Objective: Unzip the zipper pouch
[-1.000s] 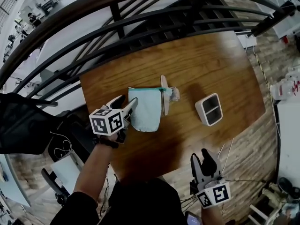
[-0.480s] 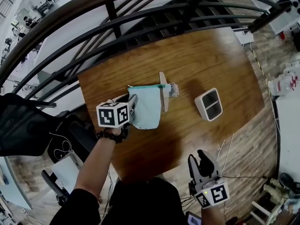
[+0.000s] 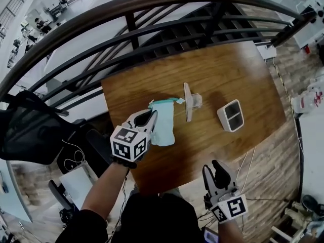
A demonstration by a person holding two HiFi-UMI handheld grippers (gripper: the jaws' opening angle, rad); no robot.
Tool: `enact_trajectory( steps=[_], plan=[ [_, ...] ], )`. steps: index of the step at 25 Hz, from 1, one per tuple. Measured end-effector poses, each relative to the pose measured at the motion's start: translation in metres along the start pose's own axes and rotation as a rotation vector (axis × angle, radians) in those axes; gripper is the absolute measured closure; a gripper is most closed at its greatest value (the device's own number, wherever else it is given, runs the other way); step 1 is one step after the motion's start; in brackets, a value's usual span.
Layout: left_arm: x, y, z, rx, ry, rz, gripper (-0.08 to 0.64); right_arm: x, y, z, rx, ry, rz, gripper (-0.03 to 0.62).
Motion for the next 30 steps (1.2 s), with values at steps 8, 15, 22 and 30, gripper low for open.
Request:
enact_trajectory(
  steps=[8,15,22,30],
  plan=[
    [-0.076,0.060,-0.006,0.404,0.057,0.135,0.541,0.027,-0.042,-0.036,0.048,0.070,-0.111,0.476],
    [-0.124,0.104,-0.003,0.524,0.044,0.346,0.543,0.045,-0.056,-0.046,0.122,0.063,-0.219,0.483],
    [-0.163,0.134,0.003,0.648,0.020,0.542,0.543,0.052,-0.067,-0.022,-0.175,-0.179,-0.447,0.424],
    [-0.187,0.140,-0.005,0.616,0.002,0.661,0.543,0.059,-0.101,0.000,-0.256,-0.382,-0.753,0.390]
  ],
)
Point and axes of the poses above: the fingertips, and each gripper's own axes: x forward along the fingers, y to its right, z out of its underside, the point moved 2 cm from there along -x, backward along the fingers, and after that the axes turned 6 degrees about -z, right-handed, at the moved point
